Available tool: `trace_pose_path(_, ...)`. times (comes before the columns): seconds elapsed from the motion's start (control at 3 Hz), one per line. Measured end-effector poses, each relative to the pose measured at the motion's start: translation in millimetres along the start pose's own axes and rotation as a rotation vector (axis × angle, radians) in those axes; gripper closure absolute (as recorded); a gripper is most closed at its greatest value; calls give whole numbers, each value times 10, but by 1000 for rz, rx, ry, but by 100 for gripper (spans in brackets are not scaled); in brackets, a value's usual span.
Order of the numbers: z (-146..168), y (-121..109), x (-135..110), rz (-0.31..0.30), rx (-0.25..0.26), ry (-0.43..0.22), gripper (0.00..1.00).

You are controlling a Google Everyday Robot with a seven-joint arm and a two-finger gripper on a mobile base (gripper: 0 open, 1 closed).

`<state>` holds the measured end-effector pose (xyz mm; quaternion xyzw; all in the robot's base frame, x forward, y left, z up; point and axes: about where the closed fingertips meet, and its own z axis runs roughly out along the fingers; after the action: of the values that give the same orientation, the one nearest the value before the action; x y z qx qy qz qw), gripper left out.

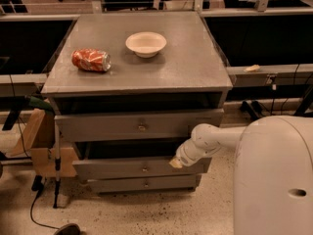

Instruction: Open middle drawer

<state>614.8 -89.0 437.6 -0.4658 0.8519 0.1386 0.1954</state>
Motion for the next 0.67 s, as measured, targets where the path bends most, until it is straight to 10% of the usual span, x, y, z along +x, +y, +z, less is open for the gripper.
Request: trace_pose_path(0.67,-1,-64,-51,0,0,0,4)
